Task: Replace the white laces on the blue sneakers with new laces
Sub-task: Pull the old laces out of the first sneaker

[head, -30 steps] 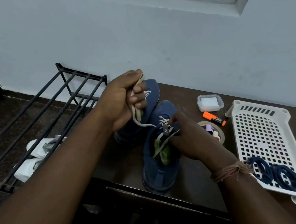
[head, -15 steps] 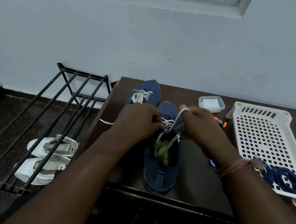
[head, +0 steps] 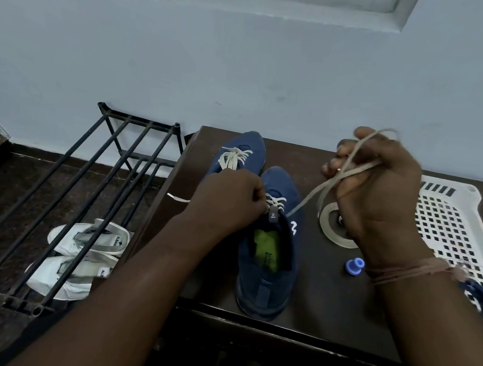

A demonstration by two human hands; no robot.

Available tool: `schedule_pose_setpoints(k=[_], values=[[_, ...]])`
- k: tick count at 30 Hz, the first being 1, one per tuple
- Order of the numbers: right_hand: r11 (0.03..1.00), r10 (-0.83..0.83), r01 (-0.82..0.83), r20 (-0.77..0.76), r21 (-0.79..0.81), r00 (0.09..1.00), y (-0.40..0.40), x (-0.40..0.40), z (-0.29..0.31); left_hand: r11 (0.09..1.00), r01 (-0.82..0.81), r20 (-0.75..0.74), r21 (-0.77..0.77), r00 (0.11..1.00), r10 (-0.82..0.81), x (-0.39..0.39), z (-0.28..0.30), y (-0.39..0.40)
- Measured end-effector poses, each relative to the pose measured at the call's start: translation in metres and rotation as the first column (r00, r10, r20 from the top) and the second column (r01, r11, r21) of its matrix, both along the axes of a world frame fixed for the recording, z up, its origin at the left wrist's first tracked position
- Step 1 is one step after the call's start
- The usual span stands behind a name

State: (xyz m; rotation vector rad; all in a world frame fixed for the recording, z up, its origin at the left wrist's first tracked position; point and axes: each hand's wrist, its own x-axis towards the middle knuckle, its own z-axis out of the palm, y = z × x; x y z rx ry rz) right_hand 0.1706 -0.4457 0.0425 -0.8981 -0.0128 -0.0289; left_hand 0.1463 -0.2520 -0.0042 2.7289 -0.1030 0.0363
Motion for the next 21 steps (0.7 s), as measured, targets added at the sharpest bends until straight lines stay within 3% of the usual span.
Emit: schedule_pose_setpoints(k=[1,2,4,6,7,10,15,21], values=[[0.973,-0.058,0.05,-0.03,-0.227,0.998,0.002,0.0,-0.003,1.0,0.008,0.01,0.001,1.0,-0.008,0.0,-0.001,-0.001],[0.867,-0.097,0.066,-0.038,-0.494,0.995,0.004,0.0,-0.01,1.0,0.022,0.022,0.002,1.0,-0.022,0.0,-0.002,-0.002],[0.472,-0.024,-0.054,-0.074,-0.88,0.997,0.01,-0.004,-0.027,0.998,0.055,0.043,0.025,0.997,-0.056,0.0,-0.004,-0.004],[0.076,0.113,-0.227,-0.218,-0.971,0.969,0.013,-0.01,-0.044,0.992,0.065,0.049,0.105,0.996,-0.07,0.001,-0.006,-0.005],[-0.003,0.146,-0.288,-0.285,-0.958,0.947,0.014,-0.012,-0.047,0.987,0.059,0.046,0.149,0.997,-0.067,0.001,-0.007,-0.005],[0.022,0.199,-0.316,-0.306,-0.948,0.931,0.019,-0.015,-0.047,0.98,0.03,0.029,0.199,0.999,-0.037,0.002,-0.008,-0.003],[-0.066,0.137,-0.219,-0.227,-0.973,0.964,0.018,-0.017,-0.05,0.965,0.004,0.033,0.261,0.999,-0.013,0.0,-0.01,0.002],[-0.067,0.087,-0.206,-0.212,-0.976,0.973,0.008,-0.013,-0.056,0.999,0.048,-0.144,0.001,0.988,-0.048,0.01,-0.011,0.025]])
